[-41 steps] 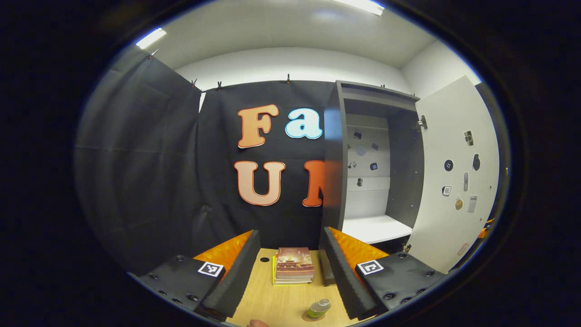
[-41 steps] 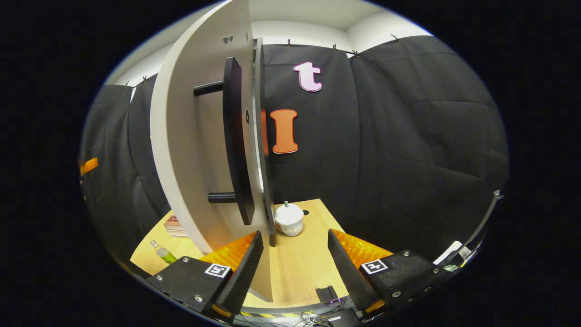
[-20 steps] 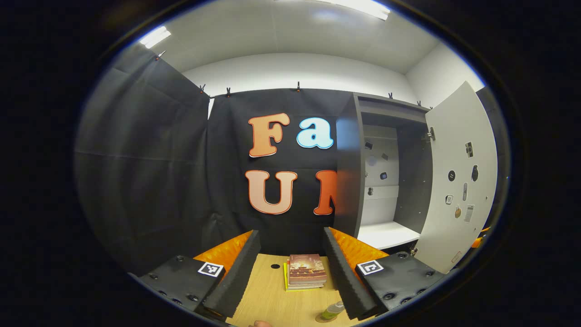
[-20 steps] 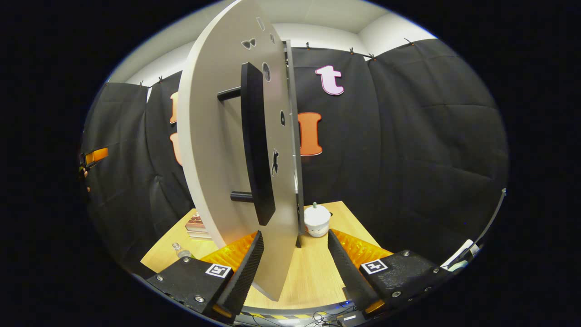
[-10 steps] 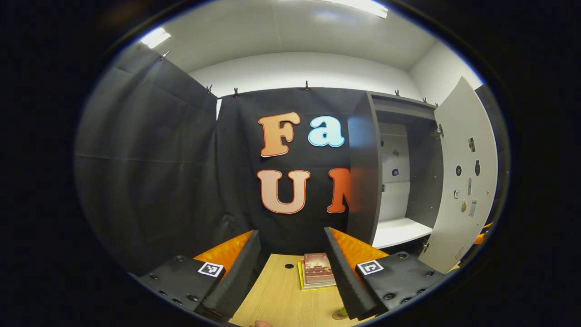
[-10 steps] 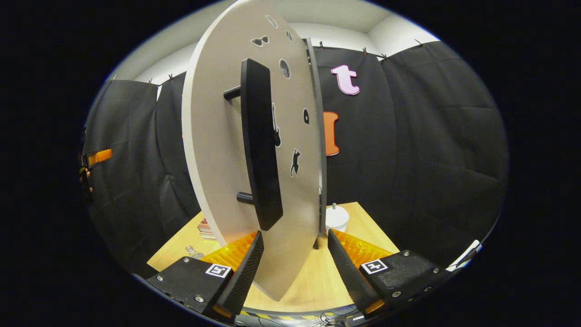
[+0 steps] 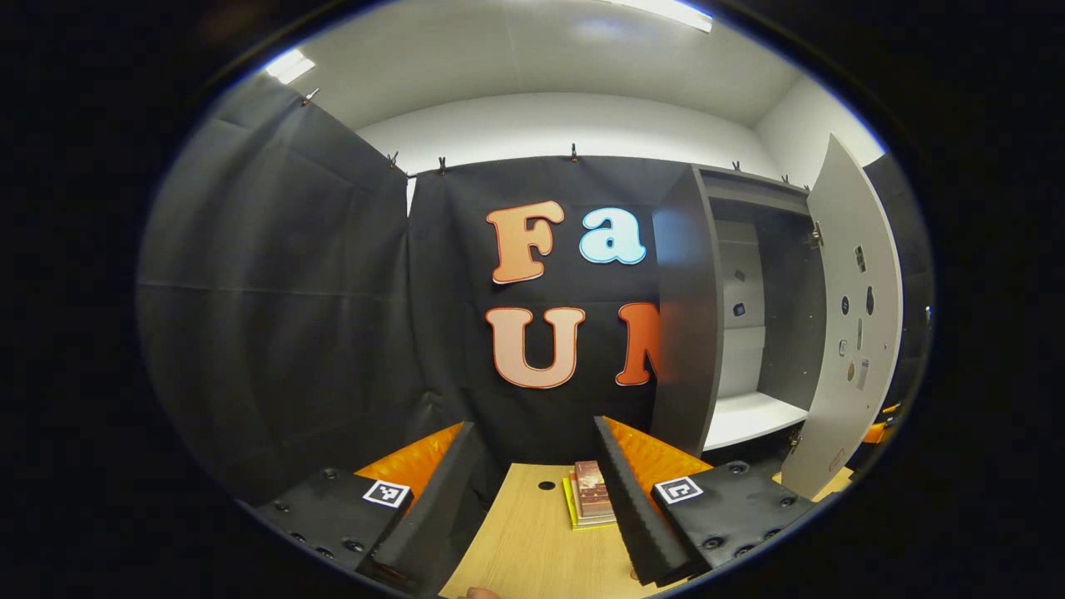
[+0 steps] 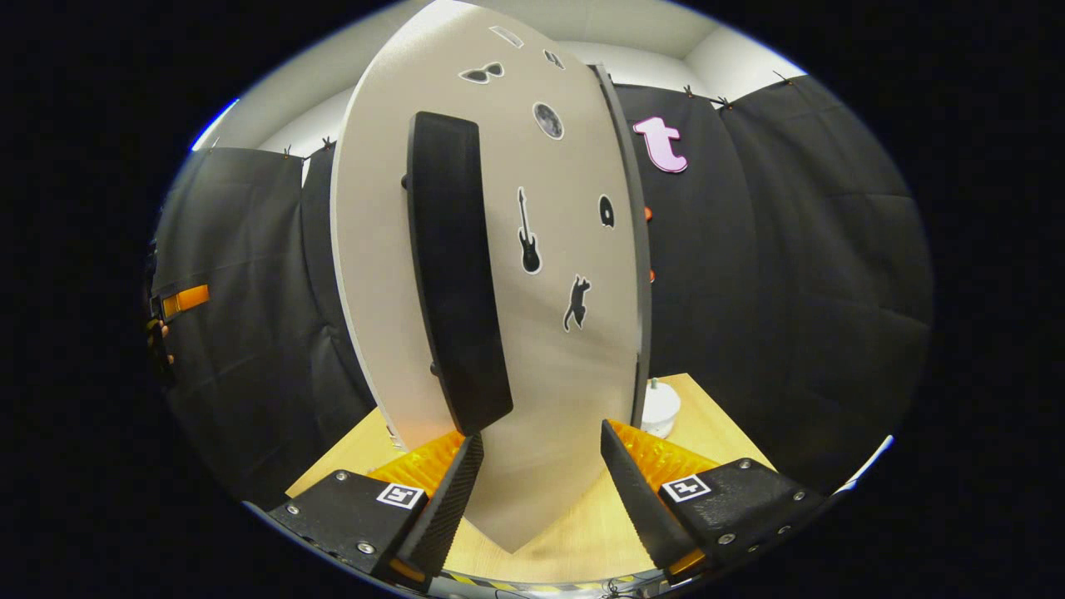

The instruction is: Open the cabinet door with the right hand, grasp the bottle in the cabinet with the left hand and place it on the coaster, then close the cabinet door with the right hand.

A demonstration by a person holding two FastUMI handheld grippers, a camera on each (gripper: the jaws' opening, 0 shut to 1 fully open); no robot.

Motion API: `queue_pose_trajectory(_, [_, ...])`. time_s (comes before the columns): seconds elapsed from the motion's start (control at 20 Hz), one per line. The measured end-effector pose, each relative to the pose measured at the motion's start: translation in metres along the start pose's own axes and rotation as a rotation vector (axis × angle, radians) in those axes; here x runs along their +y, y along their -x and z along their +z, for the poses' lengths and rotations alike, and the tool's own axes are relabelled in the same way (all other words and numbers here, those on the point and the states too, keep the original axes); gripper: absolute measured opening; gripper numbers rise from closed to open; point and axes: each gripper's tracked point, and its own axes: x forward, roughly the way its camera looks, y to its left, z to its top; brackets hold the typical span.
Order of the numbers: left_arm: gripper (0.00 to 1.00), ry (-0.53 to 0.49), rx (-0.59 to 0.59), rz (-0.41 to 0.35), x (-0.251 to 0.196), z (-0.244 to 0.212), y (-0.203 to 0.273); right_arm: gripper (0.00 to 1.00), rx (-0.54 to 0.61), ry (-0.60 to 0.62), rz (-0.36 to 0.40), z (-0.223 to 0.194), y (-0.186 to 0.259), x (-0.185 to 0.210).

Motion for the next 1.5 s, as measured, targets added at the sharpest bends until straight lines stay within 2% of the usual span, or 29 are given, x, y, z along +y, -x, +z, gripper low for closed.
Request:
queue_pose_trajectory(0.2, [0.91,0.004,0.0,0.014,0.017,-0.002,-0.004,0.89,-0.017,-0.018,0.057,0.004,-0.013,0.014])
queue_pose_trajectory(0.25, [0.92,0.004,0.0,0.014,0.021,-0.002,-0.005,0.97,-0.017,-0.017,0.065,0.004,-0.017,0.016])
queue_pose_trajectory(0.3, [0.92,0.003,-0.001,0.017,0.025,-0.001,-0.006,0.9,-0.019,-0.013,0.068,0.004,-0.019,0.017])
queue_pose_trajectory(0.35, [0.92,0.002,-0.001,0.019,0.029,-0.001,-0.007,0.98,-0.021,-0.009,0.076,0.006,-0.02,0.019])
queue_pose_trajectory(0.5, [0.92,-0.005,-0.004,0.032,0.043,-0.001,-0.009,0.98,-0.026,0.0,0.095,0.007,-0.024,0.025])
queue_pose_trajectory(0.55, [0.92,-0.007,-0.004,0.038,0.049,-0.002,-0.011,0.9,-0.028,0.004,0.1,0.007,-0.027,0.028])
queue_pose_trajectory(0.65, [0.92,-0.011,0.0,0.048,0.055,-0.004,-0.011,0.9,-0.028,0.013,0.106,0.008,-0.032,0.033])
queue_pose_trajectory(0.85, [0.92,-0.018,0.01,0.061,0.06,-0.009,-0.022,0.9,-0.029,0.031,0.078,0.008,-0.042,0.032])
queue_pose_trajectory(0.9, [0.92,-0.02,0.011,0.063,0.064,-0.01,-0.023,0.98,-0.024,0.028,0.082,0.006,-0.043,0.034])
queue_pose_trajectory(0.95, [0.92,-0.022,0.014,0.064,0.069,-0.01,-0.023,0.9,-0.029,0.028,0.082,0.007,-0.044,0.034])
queue_pose_trajectory(1.5, [0.92,-0.025,0.026,0.057,0.078,-0.018,-0.034,0.9,-0.029,0.023,0.036,0.008,-0.053,0.037])
